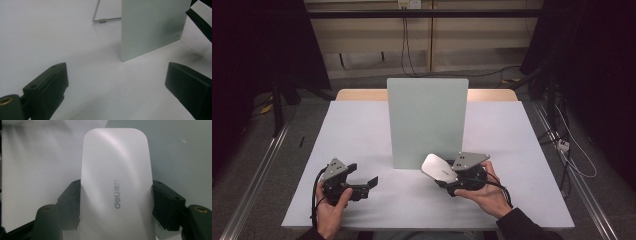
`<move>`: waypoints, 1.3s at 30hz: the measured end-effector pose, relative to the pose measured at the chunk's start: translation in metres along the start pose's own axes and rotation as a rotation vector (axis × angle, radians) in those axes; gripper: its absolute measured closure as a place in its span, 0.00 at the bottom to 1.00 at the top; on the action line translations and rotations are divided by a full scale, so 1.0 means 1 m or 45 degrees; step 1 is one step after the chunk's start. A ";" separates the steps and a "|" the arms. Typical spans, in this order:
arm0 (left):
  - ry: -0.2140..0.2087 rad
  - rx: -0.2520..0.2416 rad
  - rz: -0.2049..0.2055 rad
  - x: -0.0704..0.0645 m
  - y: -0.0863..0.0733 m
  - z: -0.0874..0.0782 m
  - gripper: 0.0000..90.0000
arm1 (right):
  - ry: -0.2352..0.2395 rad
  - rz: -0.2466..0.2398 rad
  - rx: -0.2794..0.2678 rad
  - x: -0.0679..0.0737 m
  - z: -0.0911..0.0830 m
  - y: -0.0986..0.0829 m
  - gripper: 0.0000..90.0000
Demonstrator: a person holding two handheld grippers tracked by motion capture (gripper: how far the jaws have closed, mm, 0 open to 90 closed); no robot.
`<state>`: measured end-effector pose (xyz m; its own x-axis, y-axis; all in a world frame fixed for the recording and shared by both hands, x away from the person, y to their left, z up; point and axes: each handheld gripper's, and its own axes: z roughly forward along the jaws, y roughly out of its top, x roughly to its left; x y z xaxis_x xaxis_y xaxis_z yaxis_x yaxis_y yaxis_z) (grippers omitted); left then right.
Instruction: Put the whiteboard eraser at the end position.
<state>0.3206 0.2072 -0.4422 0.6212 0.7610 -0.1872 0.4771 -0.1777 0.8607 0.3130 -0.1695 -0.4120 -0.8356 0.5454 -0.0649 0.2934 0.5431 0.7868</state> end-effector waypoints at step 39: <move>-0.004 0.000 -0.001 0.001 0.000 0.000 0.05 | 0.169 -0.178 0.251 0.016 0.041 0.014 0.35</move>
<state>0.3207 0.2078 -0.4425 0.6228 0.7592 -0.1891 0.4777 -0.1776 0.8604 0.3223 -0.1269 -0.4273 -0.9241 0.3751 -0.0731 0.2448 0.7279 0.6405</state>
